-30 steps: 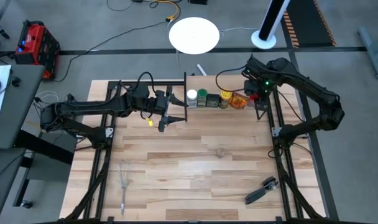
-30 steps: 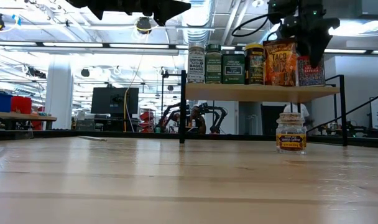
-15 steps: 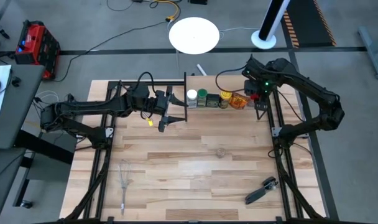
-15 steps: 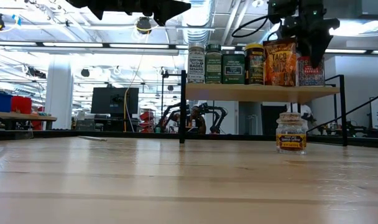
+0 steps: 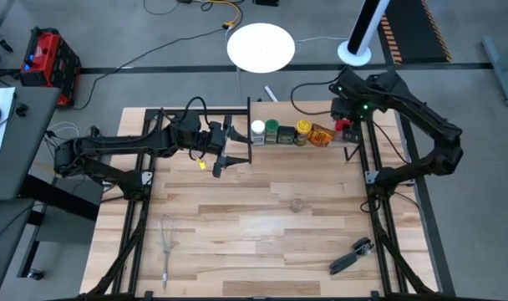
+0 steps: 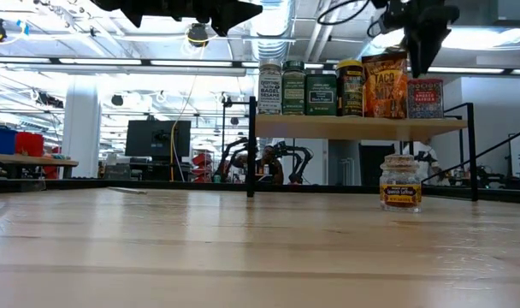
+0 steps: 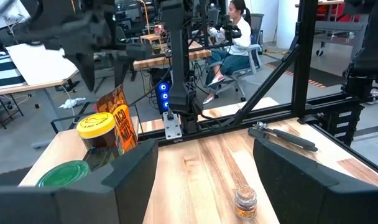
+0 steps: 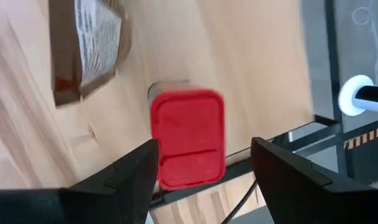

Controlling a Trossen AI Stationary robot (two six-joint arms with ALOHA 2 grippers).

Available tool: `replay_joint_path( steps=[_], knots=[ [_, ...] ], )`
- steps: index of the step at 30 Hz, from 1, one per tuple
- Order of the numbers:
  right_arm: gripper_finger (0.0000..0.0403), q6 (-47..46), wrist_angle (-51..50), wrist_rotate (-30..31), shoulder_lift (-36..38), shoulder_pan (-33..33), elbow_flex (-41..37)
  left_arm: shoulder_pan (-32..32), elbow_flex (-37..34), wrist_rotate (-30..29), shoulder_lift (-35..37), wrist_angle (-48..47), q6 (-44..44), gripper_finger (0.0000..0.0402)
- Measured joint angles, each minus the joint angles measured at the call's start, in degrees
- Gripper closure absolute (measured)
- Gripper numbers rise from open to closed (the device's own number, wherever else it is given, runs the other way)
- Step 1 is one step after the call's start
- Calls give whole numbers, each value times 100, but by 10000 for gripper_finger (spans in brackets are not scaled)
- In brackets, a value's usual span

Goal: Shelf spices
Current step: Put the red seasoning can on the shelf

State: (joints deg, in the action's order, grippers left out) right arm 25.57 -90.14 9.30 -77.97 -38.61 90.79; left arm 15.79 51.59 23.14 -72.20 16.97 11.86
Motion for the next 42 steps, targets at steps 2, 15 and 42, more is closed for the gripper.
replay_joint_path(
  steps=[2, 15, 42],
  knots=[
    [145, -92, 22, 0, 13, 0, 114, 0, 0, 0, 0, -2, 0, 146],
    [272, -1826, 12, 1134, 138, -70, 270, -2, 0, -40, -2, -114, 129, 146],
    [398, -1440, 17, 432, -856, -80, 264, -2, 0, -59, -2, -221, 87, 146]
  ],
)
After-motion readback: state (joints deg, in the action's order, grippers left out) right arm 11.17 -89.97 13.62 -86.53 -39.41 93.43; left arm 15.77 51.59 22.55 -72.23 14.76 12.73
